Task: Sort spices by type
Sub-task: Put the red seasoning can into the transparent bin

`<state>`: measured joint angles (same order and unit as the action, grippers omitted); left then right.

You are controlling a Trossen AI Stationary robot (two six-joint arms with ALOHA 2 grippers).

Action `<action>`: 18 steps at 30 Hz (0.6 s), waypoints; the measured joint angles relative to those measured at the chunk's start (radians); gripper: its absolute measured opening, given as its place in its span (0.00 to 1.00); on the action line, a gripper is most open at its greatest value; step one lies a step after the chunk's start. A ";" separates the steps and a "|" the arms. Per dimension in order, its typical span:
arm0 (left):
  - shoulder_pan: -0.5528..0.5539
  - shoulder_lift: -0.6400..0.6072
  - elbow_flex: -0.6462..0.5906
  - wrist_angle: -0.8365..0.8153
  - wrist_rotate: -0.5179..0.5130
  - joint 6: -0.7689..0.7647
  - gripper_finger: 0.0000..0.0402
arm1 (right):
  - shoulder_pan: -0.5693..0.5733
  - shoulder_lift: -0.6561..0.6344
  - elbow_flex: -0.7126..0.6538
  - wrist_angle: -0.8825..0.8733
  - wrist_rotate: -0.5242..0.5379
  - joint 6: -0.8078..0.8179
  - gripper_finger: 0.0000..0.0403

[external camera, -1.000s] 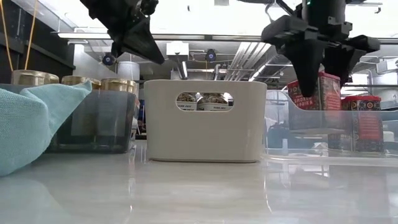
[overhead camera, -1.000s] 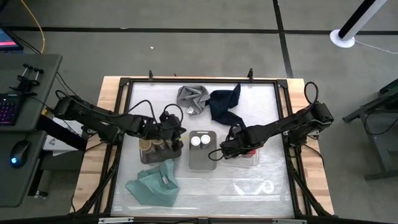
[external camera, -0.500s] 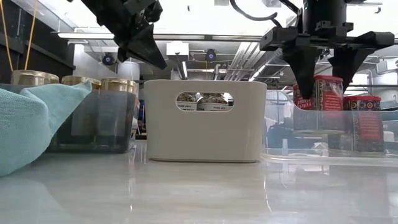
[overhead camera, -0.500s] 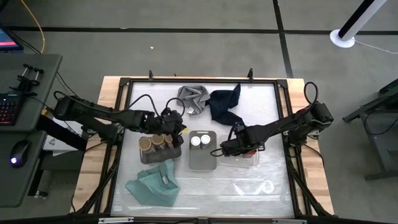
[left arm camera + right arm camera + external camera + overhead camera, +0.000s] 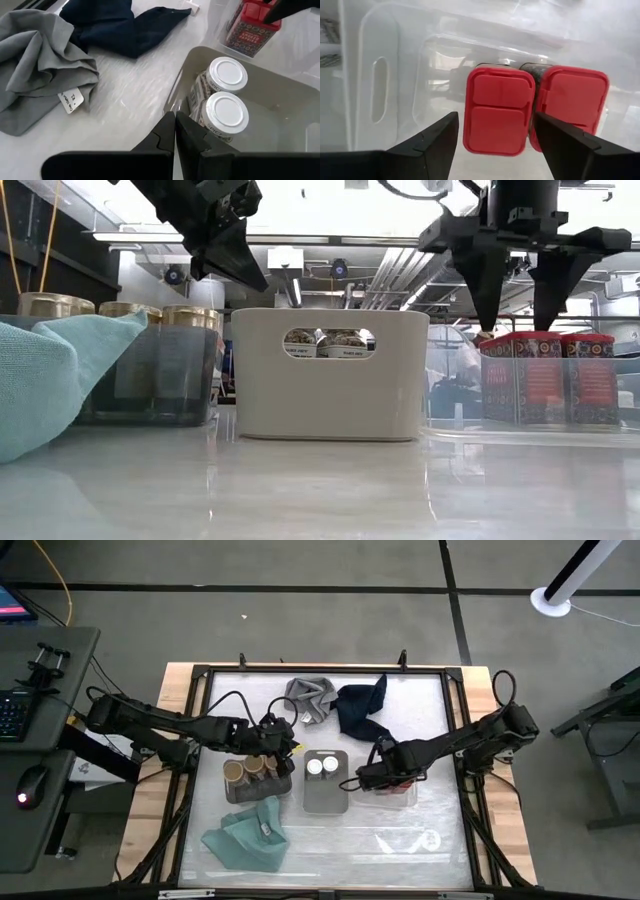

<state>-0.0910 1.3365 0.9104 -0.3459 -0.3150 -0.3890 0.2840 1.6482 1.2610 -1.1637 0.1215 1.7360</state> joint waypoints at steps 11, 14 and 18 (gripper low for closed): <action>-0.011 -0.009 0.000 0.004 0.047 0.001 0.00 | -0.001 -0.112 0.001 0.114 0.110 -0.260 0.58; -0.048 -0.046 0.000 0.046 0.076 0.042 0.00 | -0.012 -0.097 0.002 0.205 0.076 -0.436 0.42; -0.112 -0.119 0.000 0.147 0.048 0.091 0.00 | -0.040 -0.045 0.002 0.290 0.037 -0.693 0.08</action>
<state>-0.2027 1.2174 0.9104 -0.1991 -0.2669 -0.2981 0.2439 1.6028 1.2625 -0.8741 0.1583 1.0429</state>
